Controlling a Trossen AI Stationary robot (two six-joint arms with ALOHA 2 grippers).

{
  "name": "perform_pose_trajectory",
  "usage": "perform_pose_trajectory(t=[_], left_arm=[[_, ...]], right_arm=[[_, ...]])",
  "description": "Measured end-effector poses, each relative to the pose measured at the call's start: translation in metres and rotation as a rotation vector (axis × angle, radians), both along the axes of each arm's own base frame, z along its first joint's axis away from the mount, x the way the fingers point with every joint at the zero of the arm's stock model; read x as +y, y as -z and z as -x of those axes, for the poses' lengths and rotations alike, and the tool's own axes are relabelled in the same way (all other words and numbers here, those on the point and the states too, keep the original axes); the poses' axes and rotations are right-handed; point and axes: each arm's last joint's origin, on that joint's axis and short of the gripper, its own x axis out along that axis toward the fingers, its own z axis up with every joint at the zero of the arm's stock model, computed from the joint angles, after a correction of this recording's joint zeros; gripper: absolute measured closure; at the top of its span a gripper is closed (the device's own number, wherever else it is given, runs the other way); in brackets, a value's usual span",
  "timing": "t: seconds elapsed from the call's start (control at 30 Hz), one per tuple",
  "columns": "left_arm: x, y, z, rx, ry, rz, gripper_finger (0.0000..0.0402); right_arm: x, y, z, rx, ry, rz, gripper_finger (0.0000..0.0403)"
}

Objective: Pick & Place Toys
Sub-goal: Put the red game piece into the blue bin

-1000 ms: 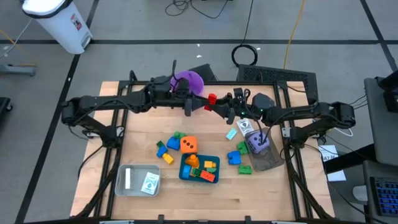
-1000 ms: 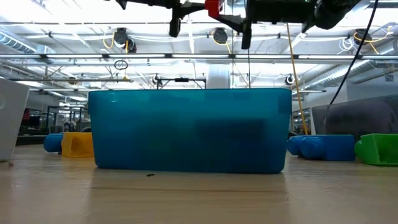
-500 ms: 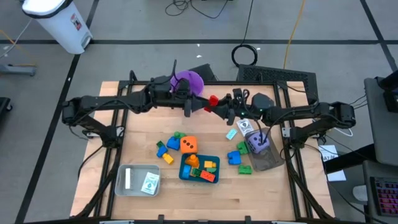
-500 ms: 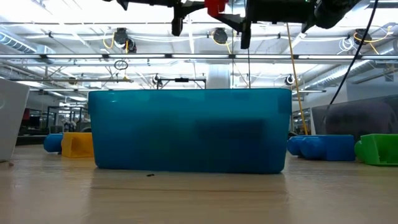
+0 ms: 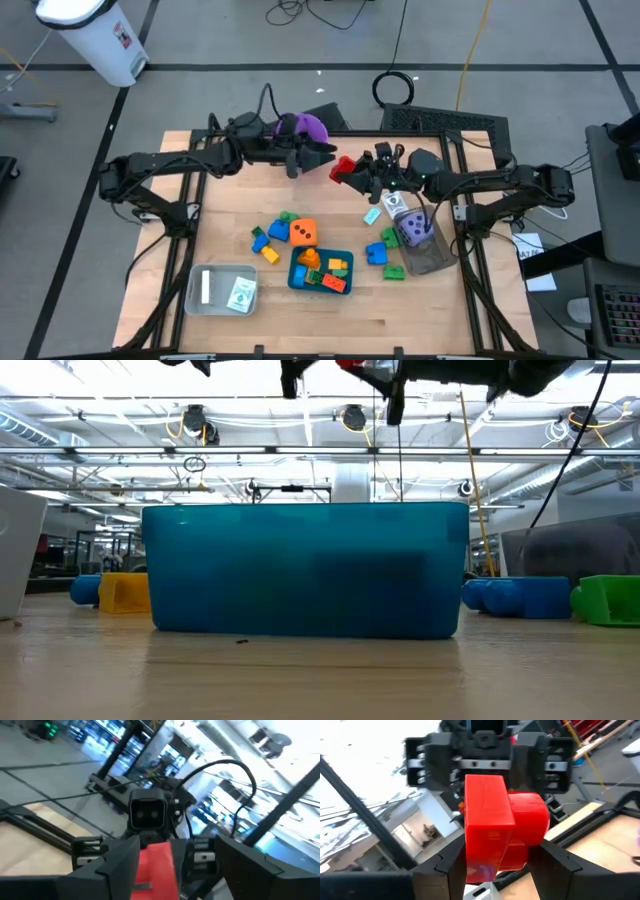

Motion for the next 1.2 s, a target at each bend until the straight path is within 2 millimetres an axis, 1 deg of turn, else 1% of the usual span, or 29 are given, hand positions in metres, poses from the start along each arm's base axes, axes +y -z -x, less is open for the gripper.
perform_pose_trajectory(t=[0.07, 0.13, 0.2, 0.23, 0.4, 0.47, 0.53, 0.63, 0.7, 0.8, 0.97, 1.07, 1.2], left_arm=[[0.002, -0.005, 0.004, -0.030, 0.026, -0.003, 0.0134], [0.003, -0.012, 0.011, -0.059, 0.051, -0.020, 0.0133], [0.004, -0.020, 0.018, -0.095, 0.074, -0.039, 0.0133], [0.002, -0.026, 0.021, -0.125, 0.081, -0.052, 0.0133], [-0.006, -0.051, 0.049, -0.215, 0.084, -0.121, 0.0133], [-0.010, -0.062, 0.063, -0.258, 0.072, -0.158, 0.0133], [-0.015, -0.073, 0.078, -0.298, 0.054, -0.194, 0.0133], [-0.022, -0.086, 0.098, -0.346, 0.033, -0.236, 0.0133], [-0.027, -0.092, 0.111, -0.356, 0.028, -0.250, 0.0133], [-0.032, -0.098, 0.129, -0.356, 0.020, -0.258, 0.0133], [-0.041, -0.105, 0.152, -0.362, 0.013, -0.276, 0.0133], [-0.045, -0.105, 0.160, -0.351, 0.020, -0.268, 0.0133], [-0.048, -0.101, 0.160, -0.303, 0.040, -0.253, 0.0133]], right_arm=[[0.003, -0.009, 0.000, -0.001, -0.016, 0.003, 0.0232], [0.008, -0.024, -0.003, 0.011, -0.029, 0.027, 0.0232], [0.013, -0.035, -0.005, 0.079, -0.044, 0.070, 0.0232], [0.016, -0.044, -0.007, 0.108, -0.049, 0.099, 0.0232], [0.033, -0.083, -0.011, 0.273, -0.104, 0.217, 0.0232], [0.041, -0.090, -0.012, 0.340, -0.136, 0.227, 0.0232], [0.050, -0.098, -0.017, 0.348, -0.161, 0.239, 0.0232], [0.067, -0.099, -0.025, 0.391, -0.186, 0.249, 0.0232], [0.078, -0.091, -0.033, 0.432, -0.214, 0.256, 0.0232], [0.094, -0.071, -0.050, 0.503, -0.262, 0.230, 0.0232], [0.116, -0.027, -0.073, 0.681, -0.352, 0.189, 0.0232], [0.124, -0.001, -0.085, 0.789, -0.408, 0.165, 0.0232], [0.127, 0.032, -0.092, 0.957, -0.439, 0.158, 0.0232]])
